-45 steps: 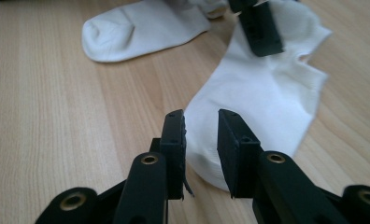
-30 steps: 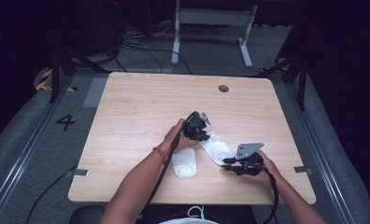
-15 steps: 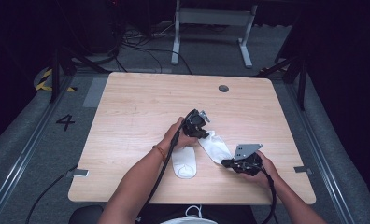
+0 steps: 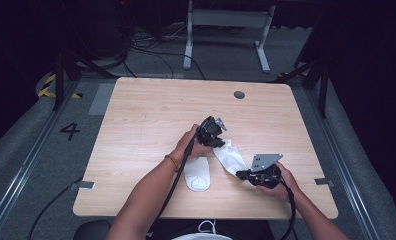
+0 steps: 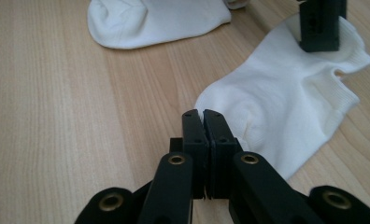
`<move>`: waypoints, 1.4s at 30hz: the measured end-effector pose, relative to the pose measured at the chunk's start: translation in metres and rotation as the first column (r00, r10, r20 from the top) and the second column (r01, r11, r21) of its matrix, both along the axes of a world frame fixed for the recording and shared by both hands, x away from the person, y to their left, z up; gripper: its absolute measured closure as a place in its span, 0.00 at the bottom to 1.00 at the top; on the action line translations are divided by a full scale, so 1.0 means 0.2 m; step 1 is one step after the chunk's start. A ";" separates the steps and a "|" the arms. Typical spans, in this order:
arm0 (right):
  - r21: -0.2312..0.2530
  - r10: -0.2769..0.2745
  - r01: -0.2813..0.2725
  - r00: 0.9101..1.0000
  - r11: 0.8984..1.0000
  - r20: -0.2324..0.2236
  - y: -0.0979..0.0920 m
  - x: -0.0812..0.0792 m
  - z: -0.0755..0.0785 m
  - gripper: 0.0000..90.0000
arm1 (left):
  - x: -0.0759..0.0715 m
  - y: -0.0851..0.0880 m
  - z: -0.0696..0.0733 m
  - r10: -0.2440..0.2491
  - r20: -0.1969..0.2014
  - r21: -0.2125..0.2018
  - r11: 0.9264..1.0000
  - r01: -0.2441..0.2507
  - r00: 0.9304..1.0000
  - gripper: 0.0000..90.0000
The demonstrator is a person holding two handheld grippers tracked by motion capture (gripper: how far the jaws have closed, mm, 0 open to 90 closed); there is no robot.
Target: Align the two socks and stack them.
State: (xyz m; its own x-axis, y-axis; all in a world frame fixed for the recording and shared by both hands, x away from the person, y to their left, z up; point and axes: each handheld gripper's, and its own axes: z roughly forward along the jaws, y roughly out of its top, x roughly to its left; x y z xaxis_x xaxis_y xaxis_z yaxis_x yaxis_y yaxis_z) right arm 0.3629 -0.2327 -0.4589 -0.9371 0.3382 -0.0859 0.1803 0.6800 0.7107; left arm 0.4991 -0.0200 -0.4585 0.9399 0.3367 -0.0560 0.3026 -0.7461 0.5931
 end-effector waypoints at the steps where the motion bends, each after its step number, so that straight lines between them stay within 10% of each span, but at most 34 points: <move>1: 0.000 0.005 -0.005 1.000 1.000 -0.002 0.00 0.00 0.00 0.99 | 0.00 -0.01 0.00 -0.008 0.000 0.002 1.000 0.008 1.000 0.96; 9: 0.062 0.070 -0.066 0.996 0.996 -0.056 0.00 -0.08 0.01 0.85 | -0.01 -0.04 -0.02 -0.050 -0.019 0.023 0.998 0.051 0.999 0.96; 19: 0.024 0.065 -0.065 0.998 0.998 0.014 -0.02 -0.10 0.02 0.74 | 0.00 -0.05 -0.02 -0.079 -0.031 0.040 0.996 0.080 0.996 0.97; 36: -0.023 0.048 -0.048 0.999 0.999 -0.009 -0.01 -0.03 -0.07 0.98 | 0.04 -0.02 -0.02 -0.006 -0.034 -0.002 1.000 0.006 0.999 0.83; 42: -0.025 0.040 -0.040 0.999 0.999 -0.019 -0.01 -0.03 -0.07 0.98 | 0.03 -0.03 -0.01 -0.035 -0.004 0.034 0.999 0.035 0.999 0.97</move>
